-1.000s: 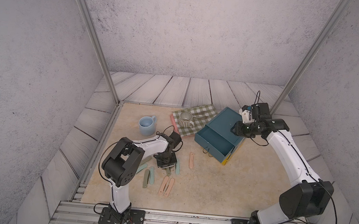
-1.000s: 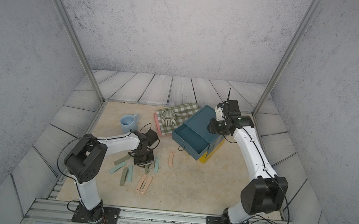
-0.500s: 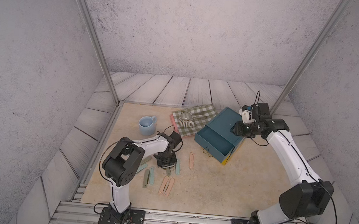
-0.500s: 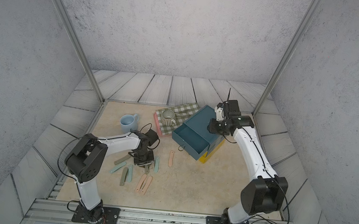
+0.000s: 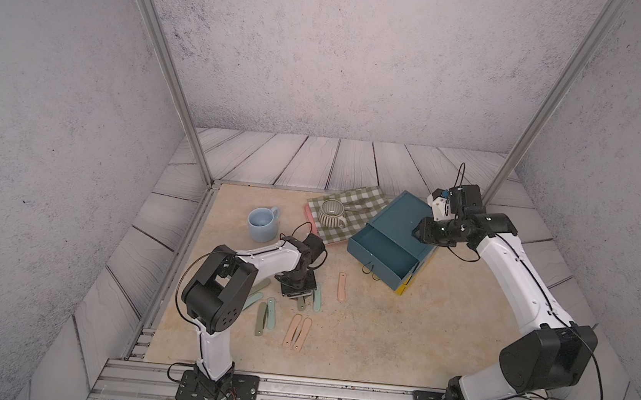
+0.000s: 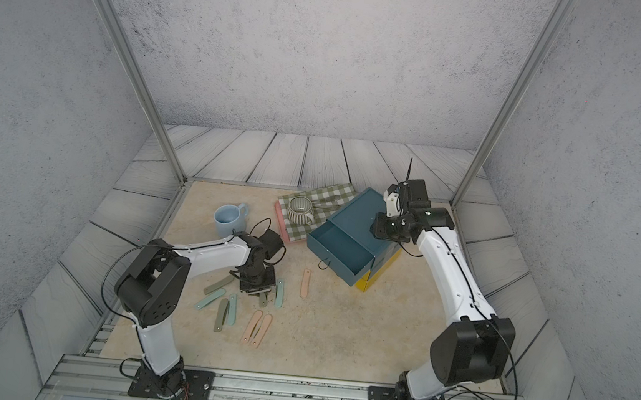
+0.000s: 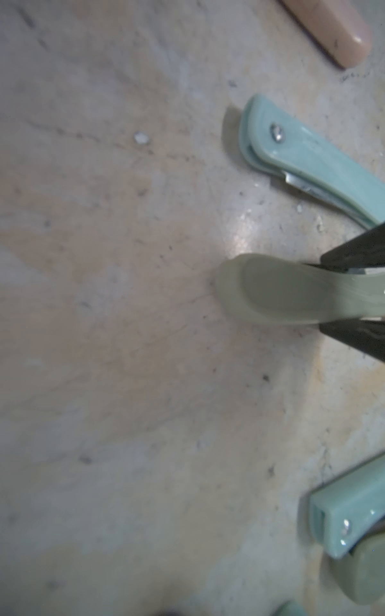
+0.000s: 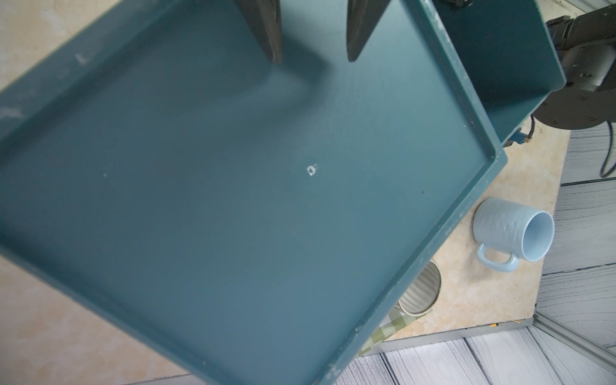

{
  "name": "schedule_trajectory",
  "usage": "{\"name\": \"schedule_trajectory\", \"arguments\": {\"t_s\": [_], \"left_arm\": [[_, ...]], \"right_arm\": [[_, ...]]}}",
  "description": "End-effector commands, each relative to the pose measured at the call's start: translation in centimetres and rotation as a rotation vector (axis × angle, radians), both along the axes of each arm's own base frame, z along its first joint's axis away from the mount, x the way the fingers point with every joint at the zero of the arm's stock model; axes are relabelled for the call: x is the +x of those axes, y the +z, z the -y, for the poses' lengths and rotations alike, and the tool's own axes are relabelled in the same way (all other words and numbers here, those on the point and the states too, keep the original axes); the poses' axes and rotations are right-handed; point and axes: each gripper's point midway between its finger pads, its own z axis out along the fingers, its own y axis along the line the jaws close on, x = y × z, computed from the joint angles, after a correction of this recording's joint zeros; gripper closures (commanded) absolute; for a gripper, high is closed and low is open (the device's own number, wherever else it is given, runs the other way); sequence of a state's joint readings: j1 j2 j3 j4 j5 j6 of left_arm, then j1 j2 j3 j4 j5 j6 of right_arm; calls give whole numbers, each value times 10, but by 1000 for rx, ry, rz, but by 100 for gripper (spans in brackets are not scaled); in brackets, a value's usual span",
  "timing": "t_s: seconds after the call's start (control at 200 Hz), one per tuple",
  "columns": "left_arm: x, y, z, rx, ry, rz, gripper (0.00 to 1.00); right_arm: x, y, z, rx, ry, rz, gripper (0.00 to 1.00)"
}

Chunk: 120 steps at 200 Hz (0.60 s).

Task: Place the fruit knives into the drawer by color
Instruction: Pick up the fruit knife from the center of the board.

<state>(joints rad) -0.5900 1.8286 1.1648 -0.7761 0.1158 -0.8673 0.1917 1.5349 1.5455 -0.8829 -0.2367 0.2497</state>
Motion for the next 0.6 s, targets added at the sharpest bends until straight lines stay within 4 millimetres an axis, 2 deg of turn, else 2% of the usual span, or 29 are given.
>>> {"name": "schedule_trajectory", "arguments": {"t_s": [0.0,0.15,0.305,0.43,0.595], "left_arm": [[8,20,-1,-7,1,45,100],[5,30,1,-34,17,50,100],[5,51,2,-58,17,76,100],[6,75,7,-104,18,105,100],[9,116,18,-195,22,170,100]], "right_arm": [[-27,-33,6,-38,-1,-159,65],[-26,-40,6,-41,-10,-170,65],[-25,-42,5,-34,-10,-177,65],[-24,-39,5,-35,-11,-172,66],[-24,-36,6,-35,-14,-168,65]]}}
